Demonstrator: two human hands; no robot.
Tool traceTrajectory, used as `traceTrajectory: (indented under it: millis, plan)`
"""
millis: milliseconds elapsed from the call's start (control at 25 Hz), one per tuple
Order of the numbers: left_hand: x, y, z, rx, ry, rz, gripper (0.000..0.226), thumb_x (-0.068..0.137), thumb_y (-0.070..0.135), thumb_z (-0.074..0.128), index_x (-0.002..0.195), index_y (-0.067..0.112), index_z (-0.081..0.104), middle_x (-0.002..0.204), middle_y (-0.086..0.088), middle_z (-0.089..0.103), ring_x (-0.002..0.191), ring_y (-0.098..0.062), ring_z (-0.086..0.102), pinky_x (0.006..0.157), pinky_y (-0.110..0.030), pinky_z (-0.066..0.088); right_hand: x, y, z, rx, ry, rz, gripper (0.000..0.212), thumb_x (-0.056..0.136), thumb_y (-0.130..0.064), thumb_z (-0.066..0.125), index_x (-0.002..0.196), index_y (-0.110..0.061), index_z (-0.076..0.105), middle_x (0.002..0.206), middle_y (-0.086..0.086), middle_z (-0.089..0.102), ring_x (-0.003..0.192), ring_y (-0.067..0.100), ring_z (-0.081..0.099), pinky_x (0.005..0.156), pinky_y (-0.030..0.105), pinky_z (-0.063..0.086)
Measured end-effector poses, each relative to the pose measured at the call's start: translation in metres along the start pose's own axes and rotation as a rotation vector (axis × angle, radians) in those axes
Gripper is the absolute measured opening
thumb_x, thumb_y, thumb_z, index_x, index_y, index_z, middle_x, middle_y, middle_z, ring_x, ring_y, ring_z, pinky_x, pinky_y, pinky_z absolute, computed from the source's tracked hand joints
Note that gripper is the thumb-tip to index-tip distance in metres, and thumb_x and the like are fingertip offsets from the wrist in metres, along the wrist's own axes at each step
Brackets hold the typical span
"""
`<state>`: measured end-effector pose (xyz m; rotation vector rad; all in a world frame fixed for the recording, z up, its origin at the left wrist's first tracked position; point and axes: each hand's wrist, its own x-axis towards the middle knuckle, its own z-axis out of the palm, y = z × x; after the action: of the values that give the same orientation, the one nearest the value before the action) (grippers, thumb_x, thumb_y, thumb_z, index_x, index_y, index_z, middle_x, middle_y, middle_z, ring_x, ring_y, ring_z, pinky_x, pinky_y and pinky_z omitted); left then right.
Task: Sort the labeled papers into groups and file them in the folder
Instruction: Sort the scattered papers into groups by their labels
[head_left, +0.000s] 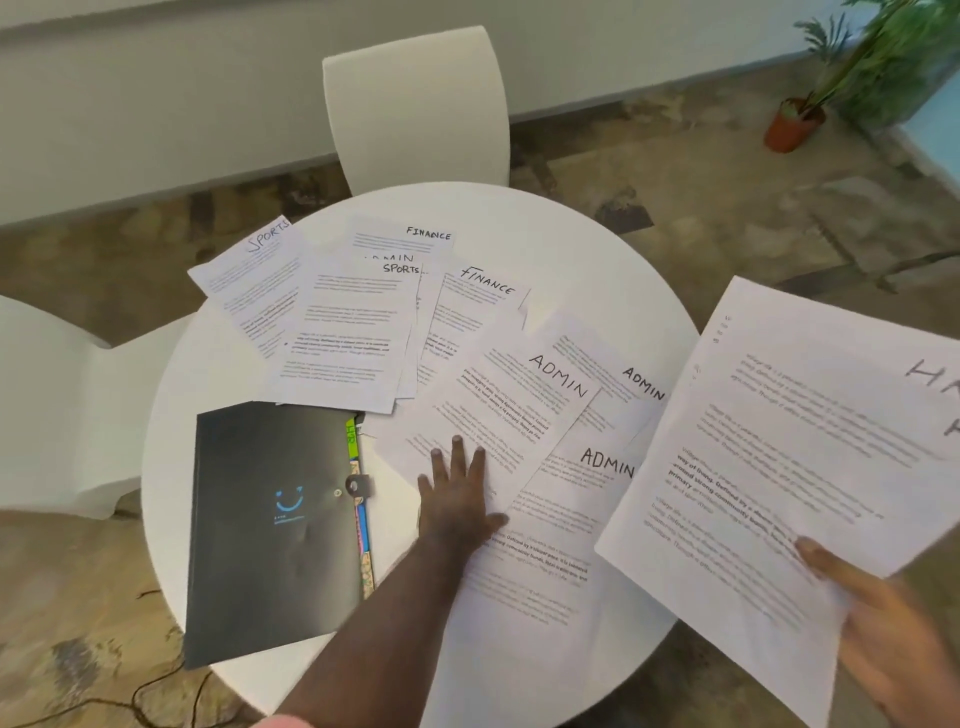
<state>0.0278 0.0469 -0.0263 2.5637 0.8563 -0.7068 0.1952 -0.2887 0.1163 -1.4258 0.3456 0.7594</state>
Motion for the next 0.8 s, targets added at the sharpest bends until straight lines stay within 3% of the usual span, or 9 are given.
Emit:
traceTrajectory:
  millis: [120,240,320,400,520,640,800]
  plan:
    - [0.002,0.008,0.005,0.010,0.036,0.000,0.077,0.097,0.044,0.049,0.158,0.020,0.010,0.166,-0.016,-0.003,0.150,-0.046,0.009,0.119,-0.054,0.021,-0.002,0.007,-0.002,0.001,0.021,-0.002,0.049,0.096,0.005,0.046,0.138,-0.019,0.056,0.134,0.010,0.063,0.120,0.034,0.062,0.092,0.061,0.046]
    - [-0.006,0.013,-0.012,-0.010,0.088,0.000,0.053,0.102,0.027,0.037,0.154,0.022,0.027,0.164,-0.010,0.023,0.140,-0.034,0.040,0.103,-0.044,0.045,-0.003,0.010,-0.001,0.014,0.063,-0.010,0.048,0.095,0.007,0.049,0.133,-0.019,0.060,0.132,0.009,0.065,0.119,0.032,0.062,0.094,0.055,0.046]
    - [-0.013,0.013,-0.038,-0.102,0.208,-0.021,0.048,0.102,0.024,0.038,0.151,0.029,0.037,0.145,-0.006,0.054,0.117,-0.025,0.061,0.090,-0.035,0.050,-0.003,0.008,-0.001,0.015,0.083,-0.017,0.046,0.094,0.007,0.050,0.131,-0.018,0.062,0.131,0.009,0.066,0.118,0.032,0.063,0.094,0.054,0.046]
    - [-0.021,0.009,-0.079,-0.239,0.358,-0.045,0.047,0.100,0.021,0.044,0.146,0.030,0.045,0.121,-0.008,0.070,0.103,-0.032,0.066,0.084,-0.036,0.050,-0.003,0.005,-0.001,0.018,0.086,-0.025,0.046,0.094,0.007,0.050,0.130,-0.019,0.062,0.130,0.008,0.067,0.115,0.030,0.064,0.093,0.053,0.047]
    - [-0.024,-0.010,-0.156,-0.488,0.651,-0.060,0.045,0.094,0.017,0.050,0.138,0.020,0.057,0.104,-0.023,0.073,0.091,-0.043,0.068,0.081,-0.044,0.052,-0.004,0.001,-0.002,0.004,0.101,-0.057,0.047,0.094,0.008,0.049,0.128,-0.022,0.064,0.128,0.005,0.067,0.113,0.028,0.065,0.091,0.051,0.049]
    - [-0.023,-0.031,-0.225,-0.519,0.955,-0.065,0.044,0.094,0.014,0.049,0.136,0.015,0.058,0.107,-0.023,0.072,0.095,-0.044,0.066,0.080,-0.043,0.050,-0.007,-0.002,-0.004,0.008,0.109,-0.075,0.047,0.095,0.008,0.049,0.125,-0.023,0.066,0.128,0.005,0.068,0.112,0.027,0.066,0.090,0.050,0.049]
    - [-0.003,-0.044,-0.268,-0.426,1.083,-0.126,0.043,0.098,0.022,0.046,0.140,0.022,0.055,0.120,-0.014,0.070,0.106,-0.040,0.062,0.079,-0.041,0.046,-0.009,0.000,-0.007,0.018,0.107,-0.073,0.048,0.094,0.009,0.049,0.125,-0.023,0.066,0.129,0.005,0.067,0.112,0.027,0.066,0.090,0.051,0.050]
